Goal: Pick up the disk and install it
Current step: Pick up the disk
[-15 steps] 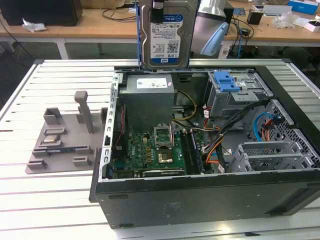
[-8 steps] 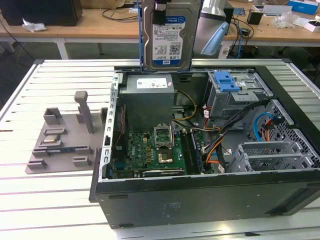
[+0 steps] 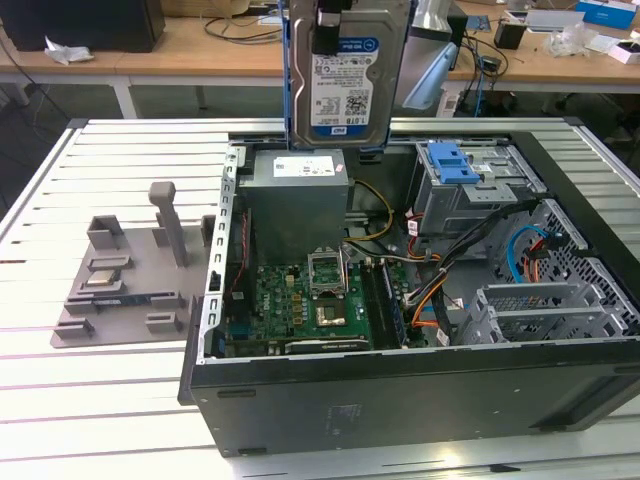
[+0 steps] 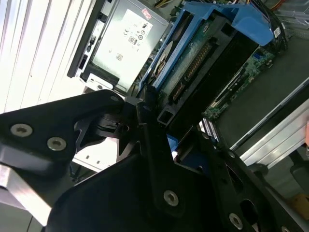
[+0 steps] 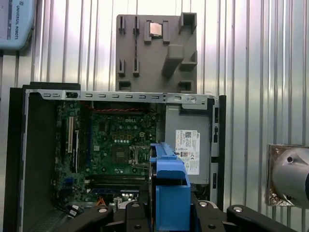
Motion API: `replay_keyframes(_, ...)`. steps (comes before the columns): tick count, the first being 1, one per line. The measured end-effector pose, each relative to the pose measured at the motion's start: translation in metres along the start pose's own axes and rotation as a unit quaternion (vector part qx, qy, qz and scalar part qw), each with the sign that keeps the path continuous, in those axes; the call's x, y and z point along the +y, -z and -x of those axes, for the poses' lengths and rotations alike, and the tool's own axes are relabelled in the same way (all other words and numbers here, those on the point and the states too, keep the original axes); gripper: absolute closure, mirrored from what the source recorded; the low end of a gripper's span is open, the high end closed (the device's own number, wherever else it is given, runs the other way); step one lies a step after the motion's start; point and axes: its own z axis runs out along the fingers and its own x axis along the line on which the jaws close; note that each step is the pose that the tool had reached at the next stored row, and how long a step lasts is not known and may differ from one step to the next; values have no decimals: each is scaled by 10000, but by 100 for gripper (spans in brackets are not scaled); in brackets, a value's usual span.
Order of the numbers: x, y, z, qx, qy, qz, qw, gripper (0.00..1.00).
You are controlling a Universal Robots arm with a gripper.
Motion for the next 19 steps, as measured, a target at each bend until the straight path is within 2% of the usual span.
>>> replay_keyframes(19, -96, 0, -227, -1, 0, 0, 10000, 63)
